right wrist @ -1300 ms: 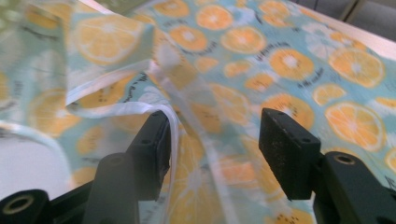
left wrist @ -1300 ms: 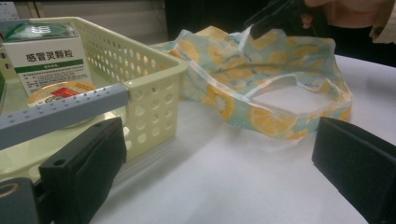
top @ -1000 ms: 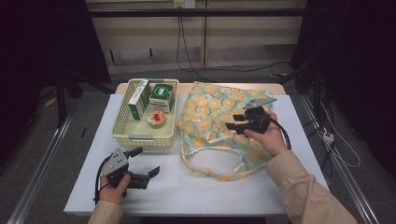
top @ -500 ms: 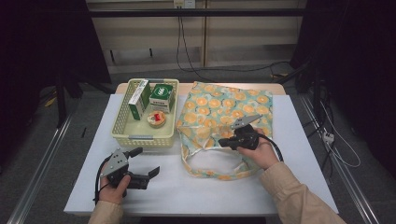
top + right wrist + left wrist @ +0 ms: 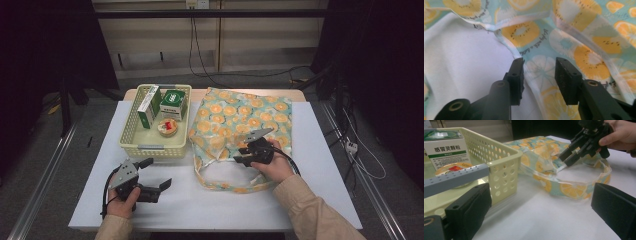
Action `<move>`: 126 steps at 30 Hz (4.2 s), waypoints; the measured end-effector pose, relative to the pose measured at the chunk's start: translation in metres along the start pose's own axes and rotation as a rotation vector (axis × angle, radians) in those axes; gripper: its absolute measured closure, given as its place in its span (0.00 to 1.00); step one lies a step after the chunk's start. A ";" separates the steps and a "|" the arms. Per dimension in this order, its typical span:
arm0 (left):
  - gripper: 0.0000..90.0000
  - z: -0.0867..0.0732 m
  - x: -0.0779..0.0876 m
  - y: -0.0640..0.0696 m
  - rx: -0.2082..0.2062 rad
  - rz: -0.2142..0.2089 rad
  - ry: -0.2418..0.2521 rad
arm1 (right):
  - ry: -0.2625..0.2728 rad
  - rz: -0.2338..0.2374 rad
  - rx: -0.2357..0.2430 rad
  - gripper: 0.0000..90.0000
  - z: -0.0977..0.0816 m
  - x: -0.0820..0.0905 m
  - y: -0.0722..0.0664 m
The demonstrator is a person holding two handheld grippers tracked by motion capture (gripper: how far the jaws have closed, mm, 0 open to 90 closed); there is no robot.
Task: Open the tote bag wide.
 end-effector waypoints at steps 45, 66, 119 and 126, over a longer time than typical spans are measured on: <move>0.03 0.001 0.001 0.000 0.009 0.008 0.008 | 0.090 0.107 -0.103 1.00 0.009 0.013 0.002; 0.03 0.000 0.002 0.000 0.008 0.003 0.004 | 0.152 -0.064 -0.246 1.00 0.027 0.012 0.073; 0.03 -0.002 0.001 0.000 0.011 0.003 0.002 | 0.188 -0.006 -0.147 0.87 0.035 0.019 0.034; 0.03 -0.002 0.000 0.000 0.011 0.004 0.001 | 0.198 0.090 -0.107 0.95 0.041 0.034 0.008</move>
Point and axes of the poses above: each handheld gripper's, and its own axes: x roughly backward along the jaws, z roughly out of its top, y roughly to its right, the point moved 4 cm from there along -x, roughly forward along the jaws, and after that the axes turned 4 degrees about -x, right-handed, at the moved point
